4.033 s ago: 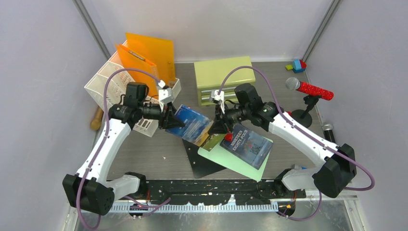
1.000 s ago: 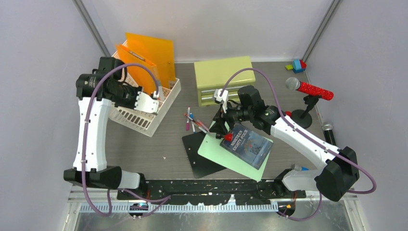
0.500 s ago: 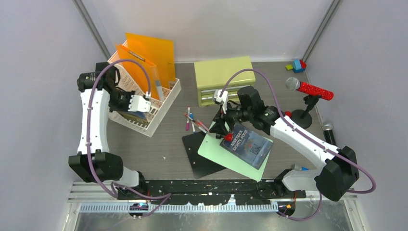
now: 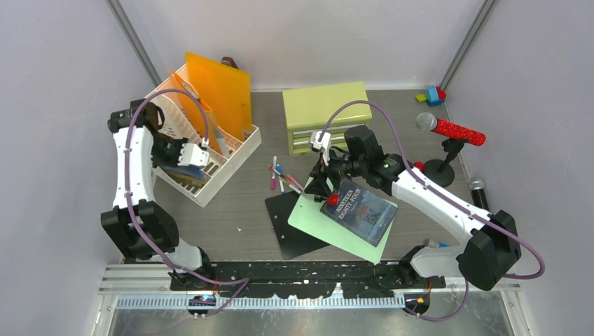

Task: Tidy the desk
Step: Place the book in the storage box.

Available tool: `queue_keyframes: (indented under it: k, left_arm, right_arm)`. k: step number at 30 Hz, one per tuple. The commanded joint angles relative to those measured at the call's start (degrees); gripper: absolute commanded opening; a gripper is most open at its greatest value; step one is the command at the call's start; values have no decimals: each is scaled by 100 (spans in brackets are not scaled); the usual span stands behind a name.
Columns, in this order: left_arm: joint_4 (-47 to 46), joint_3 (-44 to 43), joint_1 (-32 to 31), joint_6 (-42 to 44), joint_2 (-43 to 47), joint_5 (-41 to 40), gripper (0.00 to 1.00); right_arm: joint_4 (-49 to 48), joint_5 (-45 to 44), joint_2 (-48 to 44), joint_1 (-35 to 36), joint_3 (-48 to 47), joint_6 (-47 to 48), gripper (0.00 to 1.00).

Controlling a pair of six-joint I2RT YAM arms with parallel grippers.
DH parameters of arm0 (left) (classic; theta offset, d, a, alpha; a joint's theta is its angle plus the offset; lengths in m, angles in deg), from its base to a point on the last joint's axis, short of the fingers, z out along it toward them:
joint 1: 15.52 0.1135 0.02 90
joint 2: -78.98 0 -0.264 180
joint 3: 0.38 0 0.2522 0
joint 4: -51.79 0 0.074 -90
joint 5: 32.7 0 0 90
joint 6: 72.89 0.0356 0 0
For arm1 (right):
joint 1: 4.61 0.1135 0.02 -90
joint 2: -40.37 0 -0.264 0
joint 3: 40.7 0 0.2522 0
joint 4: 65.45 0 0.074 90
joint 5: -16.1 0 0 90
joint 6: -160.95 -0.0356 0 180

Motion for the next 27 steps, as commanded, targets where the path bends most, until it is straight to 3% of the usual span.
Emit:
queue_keyframes:
  k: [1,10,27]
  left_arm:
    - [55,-41,96,263,-21,-104,0]
    - [-494,488,95,1265,265,-186,4]
    - [-968,551,94,1751,139,-863,4]
  right_arm:
    - [-200,34,17,-30,-6,102,64]
    - [-187,36,47,-30,-6,122,64]
    - [-154,12,143,-30,-6,179,64]
